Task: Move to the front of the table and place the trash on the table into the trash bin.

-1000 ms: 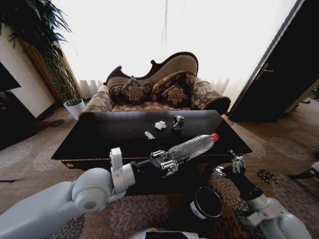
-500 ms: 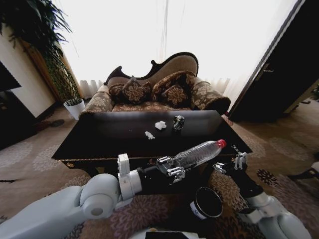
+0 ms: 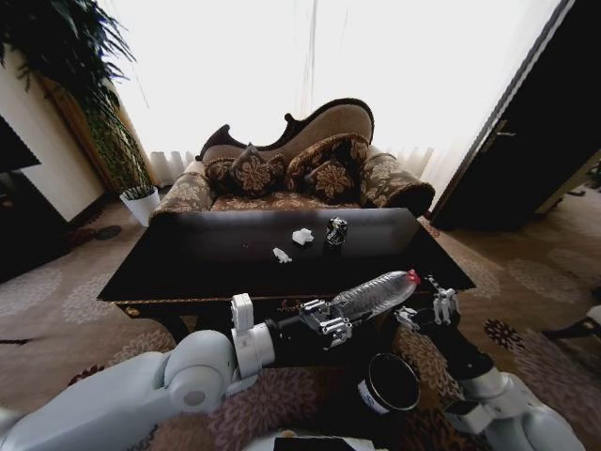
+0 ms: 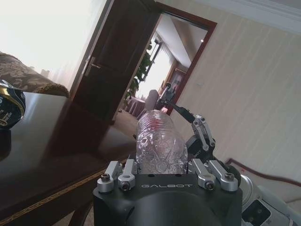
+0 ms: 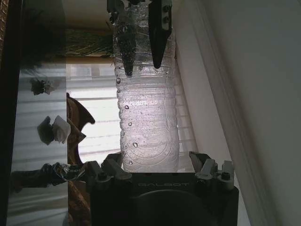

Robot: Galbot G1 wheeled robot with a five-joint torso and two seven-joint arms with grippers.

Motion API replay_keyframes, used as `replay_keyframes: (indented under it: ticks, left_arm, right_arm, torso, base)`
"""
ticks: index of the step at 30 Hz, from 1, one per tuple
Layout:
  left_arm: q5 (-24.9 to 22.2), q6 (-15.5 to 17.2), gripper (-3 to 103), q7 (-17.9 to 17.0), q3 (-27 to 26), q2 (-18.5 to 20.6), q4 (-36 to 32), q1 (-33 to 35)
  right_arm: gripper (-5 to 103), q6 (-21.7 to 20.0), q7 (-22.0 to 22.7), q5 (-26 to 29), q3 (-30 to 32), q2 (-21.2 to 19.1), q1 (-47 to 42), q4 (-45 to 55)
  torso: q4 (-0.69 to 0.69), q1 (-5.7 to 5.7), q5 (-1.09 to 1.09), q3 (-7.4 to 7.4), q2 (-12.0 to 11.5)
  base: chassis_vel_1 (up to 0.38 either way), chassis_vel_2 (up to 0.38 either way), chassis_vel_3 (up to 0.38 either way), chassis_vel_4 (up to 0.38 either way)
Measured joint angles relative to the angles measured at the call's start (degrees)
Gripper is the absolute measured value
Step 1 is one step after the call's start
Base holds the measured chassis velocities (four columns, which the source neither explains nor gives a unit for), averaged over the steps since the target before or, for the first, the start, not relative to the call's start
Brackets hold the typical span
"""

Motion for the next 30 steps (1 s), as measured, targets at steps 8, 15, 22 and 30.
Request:
replay_keyframes:
  ticks: [8,15,22,30]
  left_arm:
    - [0.4,-0.2,41,0.2,0.7,-0.1,0.1,0.0]
    - [0.6,-0.1,41,0.3,0.5,0.5,-0.1,0.2]
    - [0.0,0.9,41,0.4,-0.8,0.8,-0.4,0.3]
    - [3.8,1.0,59,0.3,-1.3,0.7,-0.3,0.2]
  right_arm:
    - [49,0.4,0.0,-0.3,-0.3,0.1,0.0,-0.3]
    - [36,0.6,0.0,-0.5,-0.7,0.3,0.2,-0.4]
    - [29,1.0,0.1,-0.7,-0.9,0.6,0.0,-0.4]
    - [28,1.0,0.4,0.1,-0.9,0.6,-0.3,-0.4]
  torso:
    - [0.00,-0.01,0.00,0.00,0.0]
    - [0.00,0.00,0.00,0.00,0.0]
    - [0.00,0.00,0.00,0.00,0.0]
    - [0.00,0.00,0.00,0.00,0.0]
  base:
    - [0.000,0.000,0.000,0.000]
    - [0.000,0.000,0.000,0.000]
    - [0.000,0.000,0.000,0.000]
    - [0.000,0.000,0.000,0.000]
